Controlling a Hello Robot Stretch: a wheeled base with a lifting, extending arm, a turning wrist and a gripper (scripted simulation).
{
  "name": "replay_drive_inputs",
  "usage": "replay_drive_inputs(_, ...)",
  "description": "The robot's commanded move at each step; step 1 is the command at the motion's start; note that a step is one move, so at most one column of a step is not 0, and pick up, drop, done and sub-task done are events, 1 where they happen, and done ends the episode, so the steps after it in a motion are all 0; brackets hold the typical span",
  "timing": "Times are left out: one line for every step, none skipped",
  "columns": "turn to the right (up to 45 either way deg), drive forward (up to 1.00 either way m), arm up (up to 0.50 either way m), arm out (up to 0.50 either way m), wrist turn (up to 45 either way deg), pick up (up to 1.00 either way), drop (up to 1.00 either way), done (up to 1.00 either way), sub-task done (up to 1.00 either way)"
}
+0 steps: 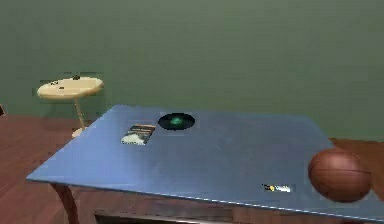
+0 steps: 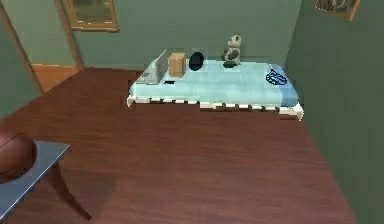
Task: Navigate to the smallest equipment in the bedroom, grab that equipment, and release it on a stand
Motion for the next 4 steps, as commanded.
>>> replay_drive_inputs(45.0,0.0,0.0,0.0,0.0,0.0,0.0,0.0,0.0)
replay_drive_inputs(21.0,0.0,0.0,0.0,0.0,0.0,0.0,0.0,0.0)
replay_drive_inputs(0.0,0.95,0.0,0.0,0.0,0.0,0.0,0.0,0.0)
replay_drive_inputs(45.0,0.0,0.0,0.0,0.0,0.0,0.0,0.0,0.0)
